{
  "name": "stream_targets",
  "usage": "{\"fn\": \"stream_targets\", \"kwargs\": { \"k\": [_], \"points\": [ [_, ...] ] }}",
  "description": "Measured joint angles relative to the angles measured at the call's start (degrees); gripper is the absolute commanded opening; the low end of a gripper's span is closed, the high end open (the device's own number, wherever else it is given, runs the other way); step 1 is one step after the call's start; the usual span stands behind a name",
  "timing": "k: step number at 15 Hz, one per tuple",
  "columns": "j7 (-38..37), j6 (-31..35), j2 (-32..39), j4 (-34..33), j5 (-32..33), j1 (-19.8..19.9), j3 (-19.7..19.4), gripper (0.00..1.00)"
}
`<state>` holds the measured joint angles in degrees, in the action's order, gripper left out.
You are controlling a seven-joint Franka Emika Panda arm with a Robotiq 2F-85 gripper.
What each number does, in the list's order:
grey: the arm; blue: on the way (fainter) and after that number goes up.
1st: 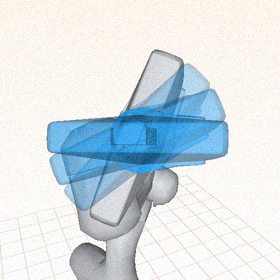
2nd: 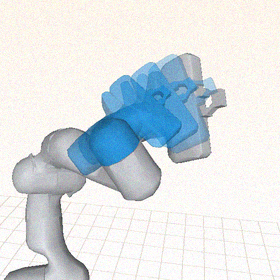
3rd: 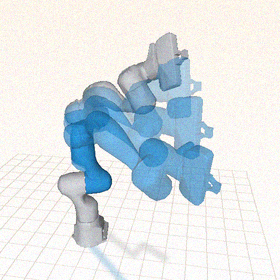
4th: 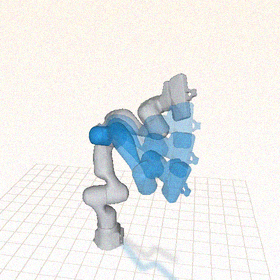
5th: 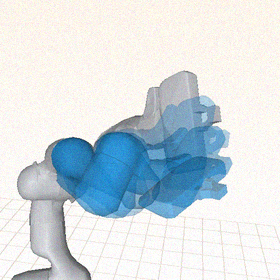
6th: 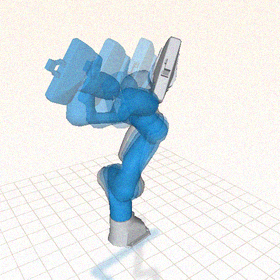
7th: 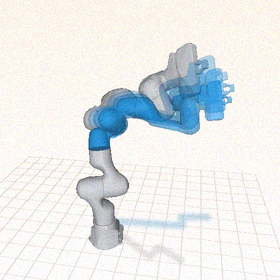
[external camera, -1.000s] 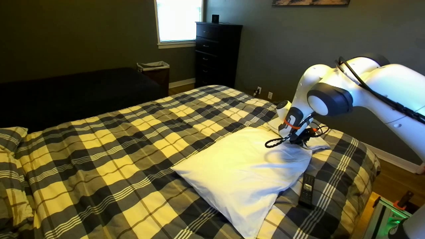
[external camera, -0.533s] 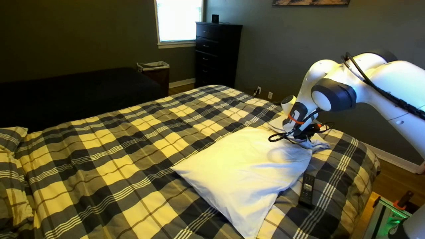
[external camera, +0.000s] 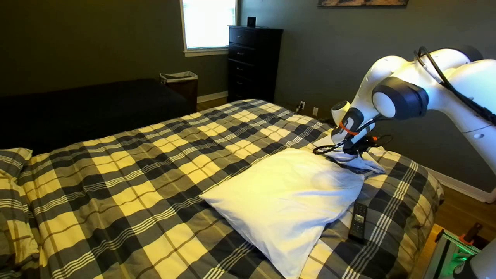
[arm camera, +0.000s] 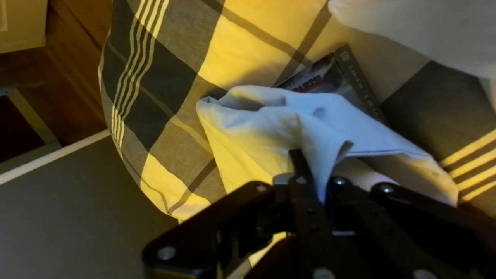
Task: Remove the remote control from the pillow then place the pillow case on the pillow.
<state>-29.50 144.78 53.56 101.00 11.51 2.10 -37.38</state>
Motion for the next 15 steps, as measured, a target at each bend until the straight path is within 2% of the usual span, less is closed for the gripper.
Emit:
{"fn": "stream_targets", "kwargs": {
  "k": [8, 15],
  "points": [
    [2.0, 0.2, -10.4, 7.3, 0.6, -2.3, 0.9, 0.01],
    [2.9, -1.3, -17.5, 10.3, 1.9, -3.3, 3.2, 0.01]
  ]
}}
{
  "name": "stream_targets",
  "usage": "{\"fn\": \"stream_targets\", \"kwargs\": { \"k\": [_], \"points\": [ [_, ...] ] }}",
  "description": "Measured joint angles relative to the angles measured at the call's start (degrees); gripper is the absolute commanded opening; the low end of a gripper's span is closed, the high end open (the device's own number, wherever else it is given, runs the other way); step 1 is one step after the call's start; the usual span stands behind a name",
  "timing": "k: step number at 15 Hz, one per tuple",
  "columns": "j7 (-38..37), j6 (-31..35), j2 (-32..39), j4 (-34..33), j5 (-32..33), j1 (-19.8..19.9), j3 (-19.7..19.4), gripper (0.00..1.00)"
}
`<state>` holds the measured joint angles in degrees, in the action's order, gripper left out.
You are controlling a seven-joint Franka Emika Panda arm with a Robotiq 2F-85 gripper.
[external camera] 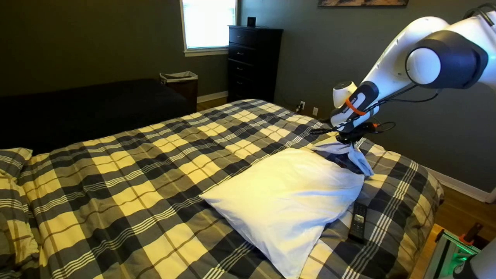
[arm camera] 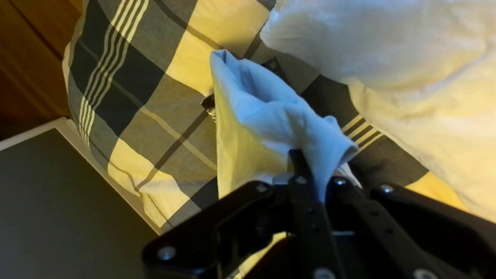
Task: Remove the remote control from the pillow then place the pillow case on the pillow.
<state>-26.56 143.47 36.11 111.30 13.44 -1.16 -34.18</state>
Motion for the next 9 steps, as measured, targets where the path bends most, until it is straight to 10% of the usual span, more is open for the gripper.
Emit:
{"fn": "stream_targets", "kwargs": {
  "k": [9],
  "points": [
    [-2.1, -11.4, -9.8, 2.4, 6.8, -2.0, 5.9, 0.01]
  ]
}}
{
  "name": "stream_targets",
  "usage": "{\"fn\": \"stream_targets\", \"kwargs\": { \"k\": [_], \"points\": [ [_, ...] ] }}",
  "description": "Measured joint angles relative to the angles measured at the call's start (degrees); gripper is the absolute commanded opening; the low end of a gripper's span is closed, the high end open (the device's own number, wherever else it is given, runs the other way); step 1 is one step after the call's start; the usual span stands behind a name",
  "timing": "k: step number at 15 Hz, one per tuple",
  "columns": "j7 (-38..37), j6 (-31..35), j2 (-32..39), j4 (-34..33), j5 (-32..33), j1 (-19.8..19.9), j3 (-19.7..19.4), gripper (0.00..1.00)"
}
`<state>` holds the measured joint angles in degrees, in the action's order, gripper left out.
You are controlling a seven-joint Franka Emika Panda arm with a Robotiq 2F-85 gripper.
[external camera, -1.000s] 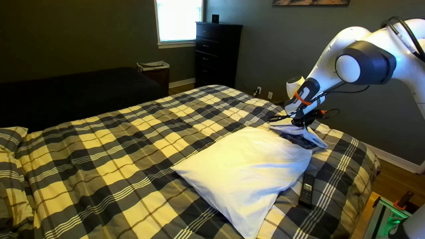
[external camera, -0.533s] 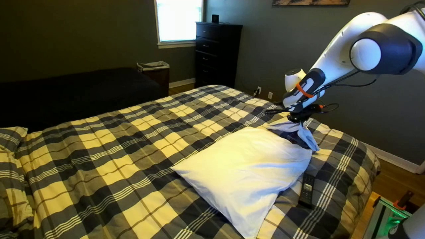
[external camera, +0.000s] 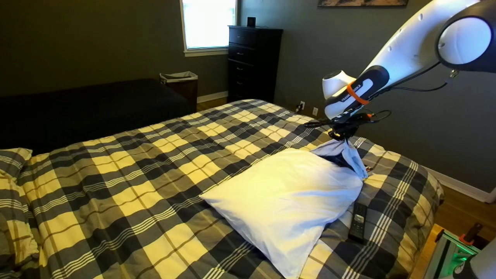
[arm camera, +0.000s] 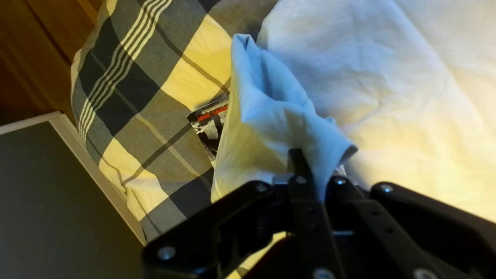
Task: Remove the remote control from the pillow then place the pillow case on the pillow.
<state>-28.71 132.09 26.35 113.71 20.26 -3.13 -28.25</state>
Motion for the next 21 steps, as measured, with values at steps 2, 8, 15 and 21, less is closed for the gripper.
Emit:
{"fn": "stream_targets", "kwargs": {
  "k": [2, 8, 15, 21],
  "points": [
    [-1.4, -2.2, -2.0, 0.4, 1.2, -0.5, 2.1, 0.01],
    [-5.2, -8.7, -5.7, 0.4, 1.5, -0.7, 9.7, 0.01],
    [-7.5, -12.9, -8.1, 0.4, 1.5, -1.2, 16.8, 0.01],
    [-8.3, -16.2, -9.1, 0.6, 1.5, -2.8, 20.9, 0.01]
  ]
}}
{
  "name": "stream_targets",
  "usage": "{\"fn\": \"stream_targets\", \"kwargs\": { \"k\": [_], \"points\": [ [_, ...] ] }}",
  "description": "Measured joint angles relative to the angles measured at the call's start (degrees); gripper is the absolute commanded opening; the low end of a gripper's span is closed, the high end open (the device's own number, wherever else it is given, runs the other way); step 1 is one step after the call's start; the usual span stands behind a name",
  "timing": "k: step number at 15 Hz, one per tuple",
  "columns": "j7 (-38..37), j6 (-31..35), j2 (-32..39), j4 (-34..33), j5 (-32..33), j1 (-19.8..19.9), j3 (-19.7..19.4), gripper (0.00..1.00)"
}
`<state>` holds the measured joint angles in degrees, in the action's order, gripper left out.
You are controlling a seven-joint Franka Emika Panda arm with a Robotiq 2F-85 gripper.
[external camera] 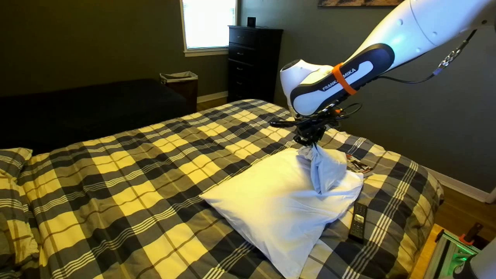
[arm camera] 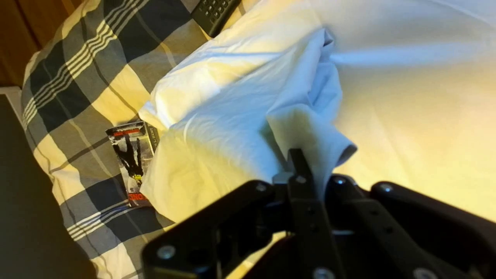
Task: Remove the remote control from the pillow then place the pillow case on the pillow.
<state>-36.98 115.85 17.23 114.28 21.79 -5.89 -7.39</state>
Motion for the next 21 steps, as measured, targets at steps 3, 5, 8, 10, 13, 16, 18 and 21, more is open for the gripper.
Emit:
{"fn": "stream_targets", "kwargs": {
  "k": [3, 5, 8, 10, 13, 16, 18, 21],
  "points": [
    [0.0, -2.4, -1.5, 0.4, 0.0, -0.5, 1.6, 0.01],
    [0.0, -3.3, -2.5, 0.5, 0.0, -0.8, 2.6, 0.01],
    [0.0, -3.8, -3.5, 0.5, -0.1, -1.1, 4.3, 0.01],
    [0.0, -3.8, -3.7, 0.5, -0.4, -1.3, 5.4, 0.01],
    [0.1, -3.8, -3.7, 0.5, -0.7, -1.7, 6.7, 0.01],
    [0.5, -3.8, -3.7, 0.5, -1.2, -1.9, 7.5, 0.37],
    [1.1, -3.8, -3.9, 0.5, -1.5, -1.8, 7.6, 0.52],
    [3.3, -3.8, -5.3, 0.5, -2.7, -0.9, 7.4, 0.74]
  ]
}}
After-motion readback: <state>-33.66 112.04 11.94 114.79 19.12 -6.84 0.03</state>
